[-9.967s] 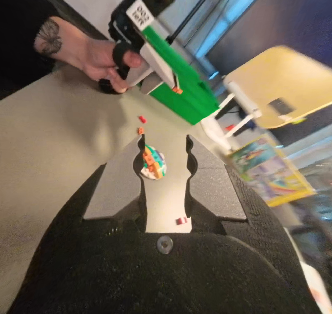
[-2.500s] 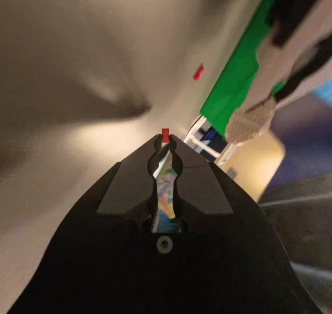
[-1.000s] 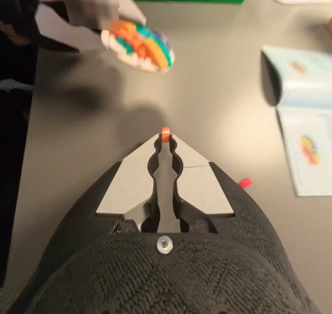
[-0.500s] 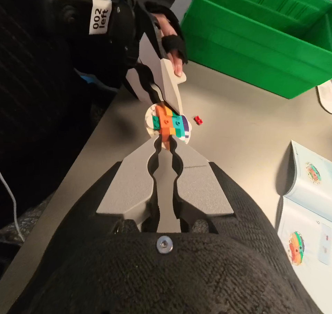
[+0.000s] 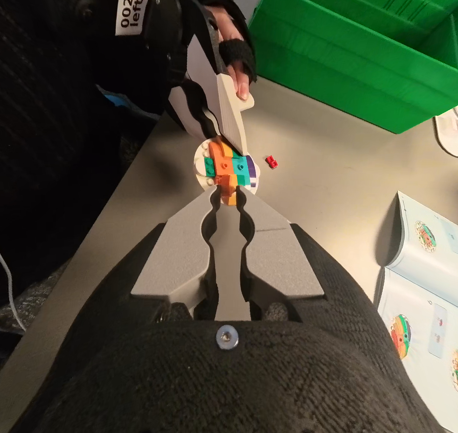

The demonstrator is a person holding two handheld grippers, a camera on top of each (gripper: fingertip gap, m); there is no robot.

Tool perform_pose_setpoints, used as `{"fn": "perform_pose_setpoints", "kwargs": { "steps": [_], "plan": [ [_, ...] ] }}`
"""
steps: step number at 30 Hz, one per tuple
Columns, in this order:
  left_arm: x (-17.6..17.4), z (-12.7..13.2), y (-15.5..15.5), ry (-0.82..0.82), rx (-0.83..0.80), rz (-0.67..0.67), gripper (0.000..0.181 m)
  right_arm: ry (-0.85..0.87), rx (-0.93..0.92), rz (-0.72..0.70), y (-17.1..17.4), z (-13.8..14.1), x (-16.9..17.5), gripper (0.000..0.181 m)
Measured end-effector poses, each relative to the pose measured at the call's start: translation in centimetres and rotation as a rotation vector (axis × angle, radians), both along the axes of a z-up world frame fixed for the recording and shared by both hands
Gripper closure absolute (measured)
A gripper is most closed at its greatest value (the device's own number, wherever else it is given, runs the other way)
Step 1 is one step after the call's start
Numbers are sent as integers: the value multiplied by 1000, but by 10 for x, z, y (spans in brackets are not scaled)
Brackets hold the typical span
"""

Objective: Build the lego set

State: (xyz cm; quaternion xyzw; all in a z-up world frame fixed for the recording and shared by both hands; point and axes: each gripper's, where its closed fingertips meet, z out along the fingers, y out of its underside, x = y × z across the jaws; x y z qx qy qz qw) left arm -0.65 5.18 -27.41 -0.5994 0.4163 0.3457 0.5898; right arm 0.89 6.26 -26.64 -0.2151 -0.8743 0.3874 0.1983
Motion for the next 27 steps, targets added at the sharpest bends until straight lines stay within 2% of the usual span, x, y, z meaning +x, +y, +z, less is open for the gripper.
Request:
{"fn": "perform_pose_setpoints", "kwargs": {
  "steps": [13, 27],
  "plan": [
    [-1, 0, 0, 6, 0, 4, 170, -17, -51, 43, -7, 4, 6, 175],
    [-2, 0, 0, 7, -2, 1, 170, 26, 6, 26, -4, 2, 3, 171]
  ]
}}
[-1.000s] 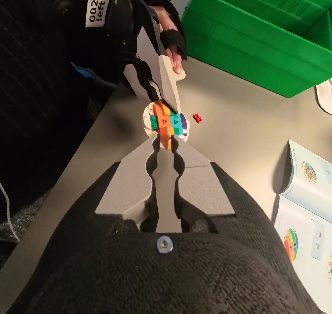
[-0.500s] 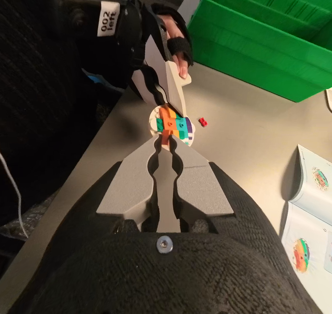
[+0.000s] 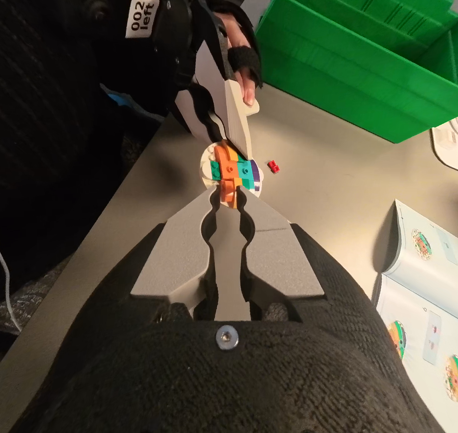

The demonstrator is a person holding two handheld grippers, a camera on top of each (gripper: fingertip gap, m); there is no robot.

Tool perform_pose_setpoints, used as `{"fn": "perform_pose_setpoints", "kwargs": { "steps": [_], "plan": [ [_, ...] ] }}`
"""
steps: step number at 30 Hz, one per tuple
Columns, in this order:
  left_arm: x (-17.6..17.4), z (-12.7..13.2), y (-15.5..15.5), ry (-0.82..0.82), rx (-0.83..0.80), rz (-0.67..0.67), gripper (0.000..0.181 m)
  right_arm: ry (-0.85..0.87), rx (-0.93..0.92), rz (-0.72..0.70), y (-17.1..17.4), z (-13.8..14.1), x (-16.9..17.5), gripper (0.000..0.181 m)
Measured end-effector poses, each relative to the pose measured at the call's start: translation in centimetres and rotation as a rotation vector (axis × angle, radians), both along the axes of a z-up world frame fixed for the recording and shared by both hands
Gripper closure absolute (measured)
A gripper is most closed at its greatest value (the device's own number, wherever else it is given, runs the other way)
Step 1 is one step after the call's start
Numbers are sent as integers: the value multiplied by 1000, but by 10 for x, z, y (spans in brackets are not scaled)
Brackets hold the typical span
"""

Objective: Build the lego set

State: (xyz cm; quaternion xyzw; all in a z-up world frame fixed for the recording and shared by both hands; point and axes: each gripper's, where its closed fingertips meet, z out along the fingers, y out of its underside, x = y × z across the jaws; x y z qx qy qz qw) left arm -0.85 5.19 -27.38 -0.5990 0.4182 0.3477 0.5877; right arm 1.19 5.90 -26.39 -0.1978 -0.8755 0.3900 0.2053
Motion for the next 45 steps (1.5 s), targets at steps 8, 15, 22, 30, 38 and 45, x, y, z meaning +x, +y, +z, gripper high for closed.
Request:
{"fn": "perform_pose_setpoints", "kwargs": {
  "steps": [8, 15, 22, 30, 38, 45],
  "plan": [
    [-10, -1, 3, 4, -2, 55, 170, 66, 15, -19, 1, 5, 0, 156],
    [-15, -3, 6, 1, -16, 89, 170, 449, 491, -36, 6, -5, -6, 127],
    [-17, -2, 6, -5, -15, 96, 170, 633, 695, -127, 10, -13, -15, 152],
    [-16, -5, 6, -12, -34, 95, 169, 666, 683, -160, 6, -14, -20, 169],
    [-19, -7, 7, -53, -61, 100, 169, 661, 647, -220, 5, -12, -25, 173],
    [-18, -6, 6, -60, -60, 90, 169, 563, 512, -297, 6, -11, -24, 173]
  ]
}}
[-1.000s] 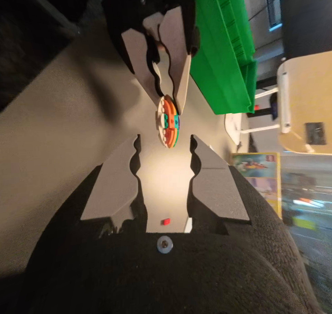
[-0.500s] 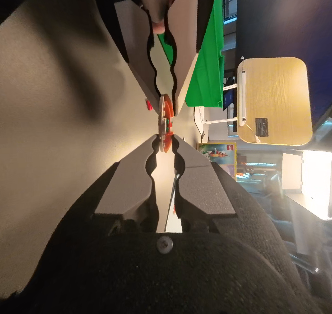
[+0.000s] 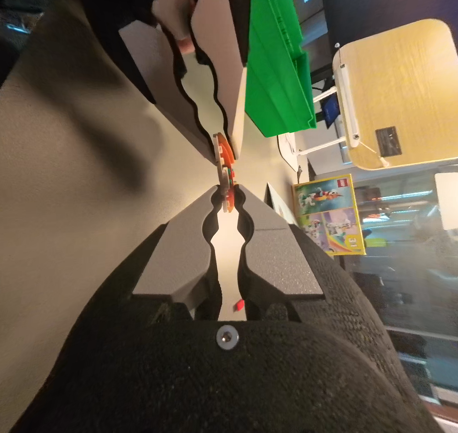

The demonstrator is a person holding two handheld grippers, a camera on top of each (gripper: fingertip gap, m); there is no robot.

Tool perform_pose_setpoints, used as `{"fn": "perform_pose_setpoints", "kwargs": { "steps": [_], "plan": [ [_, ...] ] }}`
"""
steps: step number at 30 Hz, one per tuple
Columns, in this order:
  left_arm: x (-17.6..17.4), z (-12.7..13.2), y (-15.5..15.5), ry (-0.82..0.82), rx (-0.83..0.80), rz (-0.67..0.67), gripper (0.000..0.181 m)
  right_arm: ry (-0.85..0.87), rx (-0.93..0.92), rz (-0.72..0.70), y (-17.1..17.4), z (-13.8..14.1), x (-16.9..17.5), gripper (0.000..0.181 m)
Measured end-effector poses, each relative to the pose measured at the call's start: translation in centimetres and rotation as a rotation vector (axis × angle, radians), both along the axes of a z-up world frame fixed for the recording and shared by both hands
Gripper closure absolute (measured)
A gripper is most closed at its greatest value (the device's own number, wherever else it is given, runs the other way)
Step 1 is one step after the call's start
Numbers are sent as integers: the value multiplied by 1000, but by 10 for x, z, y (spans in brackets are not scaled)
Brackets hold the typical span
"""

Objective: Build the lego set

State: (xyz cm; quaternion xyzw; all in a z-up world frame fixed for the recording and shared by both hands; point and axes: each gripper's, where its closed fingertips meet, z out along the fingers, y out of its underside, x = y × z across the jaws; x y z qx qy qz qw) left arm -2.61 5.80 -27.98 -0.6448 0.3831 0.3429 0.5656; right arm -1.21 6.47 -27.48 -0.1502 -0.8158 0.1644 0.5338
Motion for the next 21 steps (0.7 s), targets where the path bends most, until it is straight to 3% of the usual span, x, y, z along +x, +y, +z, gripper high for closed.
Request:
{"fn": "perform_pose_setpoints", "kwargs": {
  "steps": [8, 11, 16, 21],
  "plan": [
    [1, 1, 0, -52, 0, -18, 169, -15, -119, 30, -1, 2, 0, 170],
    [-1, 1, -1, -47, 2, -11, 169, -22, -156, 21, 1, 2, -1, 147],
    [0, 0, -1, -45, -2, -15, 169, 4, -83, 41, 2, 1, 0, 163],
    [-3, -2, 0, -36, -6, 5, 169, -13, -120, 32, 8, -1, 2, 157]
  ]
}}
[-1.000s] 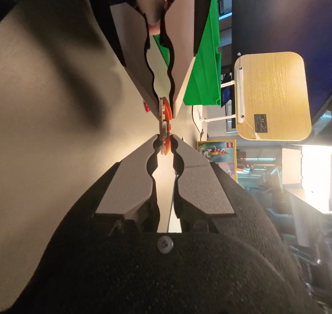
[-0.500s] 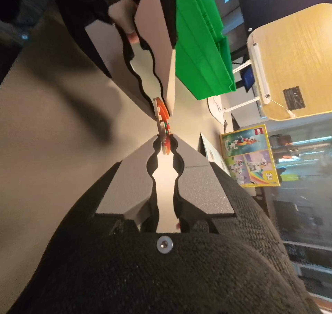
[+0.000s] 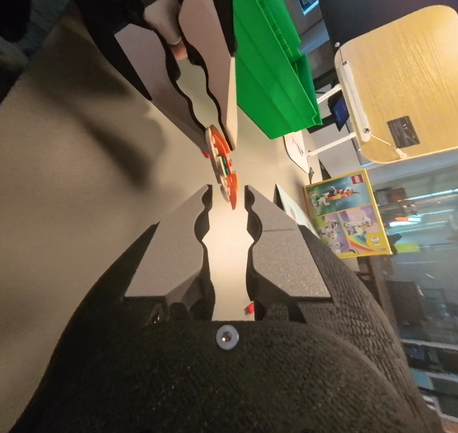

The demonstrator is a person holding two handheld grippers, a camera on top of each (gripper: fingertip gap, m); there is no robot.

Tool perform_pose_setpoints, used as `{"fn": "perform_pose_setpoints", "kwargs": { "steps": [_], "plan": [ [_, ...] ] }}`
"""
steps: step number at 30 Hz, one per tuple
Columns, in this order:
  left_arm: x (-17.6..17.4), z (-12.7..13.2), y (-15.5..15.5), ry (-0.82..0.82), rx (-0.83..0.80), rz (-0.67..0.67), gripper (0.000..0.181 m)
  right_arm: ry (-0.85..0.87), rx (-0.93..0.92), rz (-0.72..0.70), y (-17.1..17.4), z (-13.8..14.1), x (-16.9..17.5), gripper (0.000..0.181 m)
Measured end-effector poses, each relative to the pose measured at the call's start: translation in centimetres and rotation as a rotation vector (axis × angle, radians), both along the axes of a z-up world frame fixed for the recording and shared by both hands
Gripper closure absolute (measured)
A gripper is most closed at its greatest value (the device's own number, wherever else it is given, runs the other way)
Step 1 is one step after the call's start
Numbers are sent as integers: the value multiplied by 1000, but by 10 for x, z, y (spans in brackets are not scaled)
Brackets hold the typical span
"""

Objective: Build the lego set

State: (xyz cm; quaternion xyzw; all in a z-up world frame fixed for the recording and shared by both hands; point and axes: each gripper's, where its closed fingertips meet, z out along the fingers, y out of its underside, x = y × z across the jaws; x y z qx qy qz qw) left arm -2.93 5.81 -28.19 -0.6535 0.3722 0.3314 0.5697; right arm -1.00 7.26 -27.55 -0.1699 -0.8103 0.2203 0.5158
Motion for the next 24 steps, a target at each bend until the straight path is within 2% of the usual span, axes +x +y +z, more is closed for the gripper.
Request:
{"fn": "perform_pose_setpoints", "kwargs": {
  "steps": [5, 9, 24],
  "plan": [
    [0, 2, -1, 25, 22, 5, 169, -11, -76, -9, 11, 4, 6, 150],
    [1, 7, -2, 21, 50, 3, 170, -18, 4, -23, 15, -2, 6, 149],
    [3, 8, -4, 18, 62, -10, 170, 36, 70, -21, 3, -2, 2, 158]
  ]
}}
